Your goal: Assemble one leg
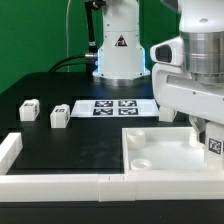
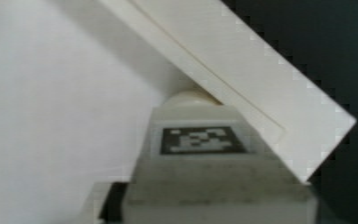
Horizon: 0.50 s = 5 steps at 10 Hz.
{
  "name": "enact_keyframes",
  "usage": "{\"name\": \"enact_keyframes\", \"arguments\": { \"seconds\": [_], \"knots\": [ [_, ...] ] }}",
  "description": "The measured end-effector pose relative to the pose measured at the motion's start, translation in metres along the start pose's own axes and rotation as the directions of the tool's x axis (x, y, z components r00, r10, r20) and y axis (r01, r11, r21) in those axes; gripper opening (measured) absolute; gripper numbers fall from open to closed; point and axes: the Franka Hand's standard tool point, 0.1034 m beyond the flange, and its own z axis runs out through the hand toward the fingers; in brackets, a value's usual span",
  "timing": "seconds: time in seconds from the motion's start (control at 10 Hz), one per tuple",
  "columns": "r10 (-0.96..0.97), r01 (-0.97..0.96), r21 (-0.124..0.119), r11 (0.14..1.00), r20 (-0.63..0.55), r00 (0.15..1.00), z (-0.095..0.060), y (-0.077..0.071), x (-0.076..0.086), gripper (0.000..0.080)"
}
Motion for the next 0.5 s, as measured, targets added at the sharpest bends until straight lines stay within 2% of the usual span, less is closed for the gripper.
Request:
{"name": "enact_keyframes", "arguments": {
  "seconds": [0.3,0.5],
  "knots": [
    [0.301,-0.302,0.003,0.953,0.016,0.953,-0.0007,0.001,0.0013,0.0291],
    [0.39,-0.39,0.001,0.921,0.02,0.92,-0.0005,0.0014,0.0014,0.0291]
  ]
}}
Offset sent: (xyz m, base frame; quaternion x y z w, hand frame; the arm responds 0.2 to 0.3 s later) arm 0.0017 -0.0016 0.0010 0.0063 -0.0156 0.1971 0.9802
